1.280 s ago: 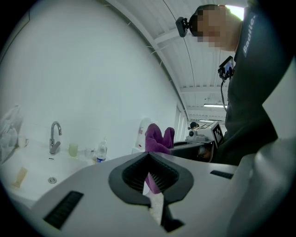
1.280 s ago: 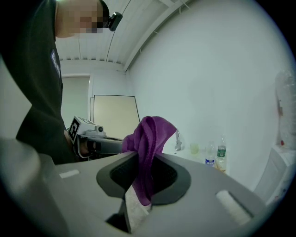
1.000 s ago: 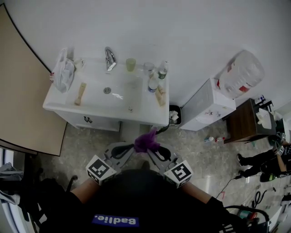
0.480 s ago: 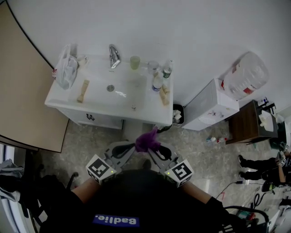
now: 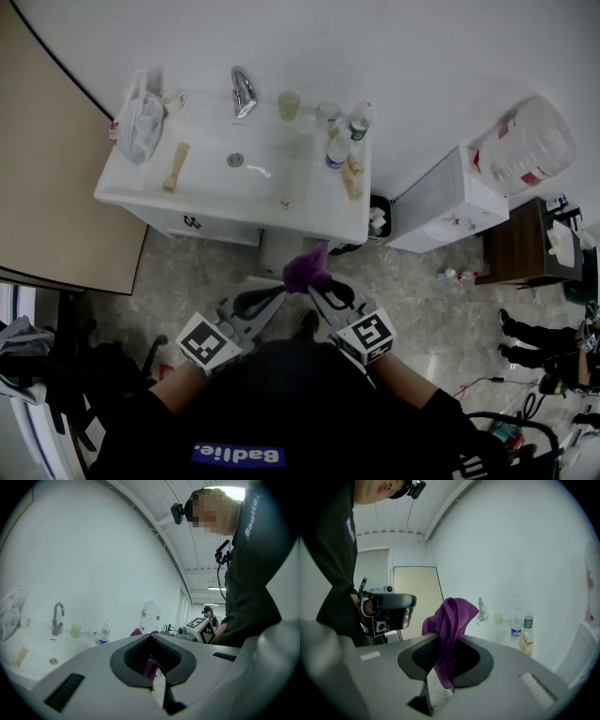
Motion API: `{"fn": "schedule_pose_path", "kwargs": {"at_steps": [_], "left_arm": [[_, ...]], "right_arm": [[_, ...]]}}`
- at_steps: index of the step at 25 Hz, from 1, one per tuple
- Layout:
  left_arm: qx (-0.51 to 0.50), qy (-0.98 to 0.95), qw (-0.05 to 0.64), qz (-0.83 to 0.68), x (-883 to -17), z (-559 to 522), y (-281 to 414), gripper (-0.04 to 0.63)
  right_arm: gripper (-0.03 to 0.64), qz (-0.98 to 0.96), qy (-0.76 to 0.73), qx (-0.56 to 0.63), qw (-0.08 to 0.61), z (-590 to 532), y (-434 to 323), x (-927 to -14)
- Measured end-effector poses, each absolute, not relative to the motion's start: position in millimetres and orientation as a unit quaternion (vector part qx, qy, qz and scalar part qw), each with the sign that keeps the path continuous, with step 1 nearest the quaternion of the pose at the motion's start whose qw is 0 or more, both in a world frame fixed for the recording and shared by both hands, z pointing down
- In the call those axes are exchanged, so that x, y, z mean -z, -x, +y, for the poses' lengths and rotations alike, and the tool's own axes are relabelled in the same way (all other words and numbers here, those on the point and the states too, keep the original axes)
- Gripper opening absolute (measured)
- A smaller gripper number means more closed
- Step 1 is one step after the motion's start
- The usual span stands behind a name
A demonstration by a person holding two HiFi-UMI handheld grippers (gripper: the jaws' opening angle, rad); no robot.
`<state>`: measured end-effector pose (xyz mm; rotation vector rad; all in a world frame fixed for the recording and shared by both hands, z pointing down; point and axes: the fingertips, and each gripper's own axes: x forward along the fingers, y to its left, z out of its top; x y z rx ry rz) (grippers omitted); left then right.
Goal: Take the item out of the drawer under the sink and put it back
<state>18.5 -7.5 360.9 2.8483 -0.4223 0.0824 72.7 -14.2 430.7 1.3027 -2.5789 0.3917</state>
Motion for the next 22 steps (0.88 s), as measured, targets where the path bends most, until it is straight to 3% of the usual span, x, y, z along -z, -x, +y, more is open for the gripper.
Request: {"fn": "schedule_pose_path", "kwargs": {"at_steps": [5, 22], "left_arm": [[-0.028, -0.979, 0.133, -0.155, -365.0, -11.6, -18.0, -0.005], [-0.046, -0.972, 0.145, -0.18, -380.7, -13.7, -14.4, -0.006]], "right_arm": [[0.071, -0.868, -0.446, -0.176, 0.132, -32.2, -83.1, -477.7], [0.071, -0.844, -0.402, -0.206, 0.29, -62.5, -87.8, -651.9]]}}
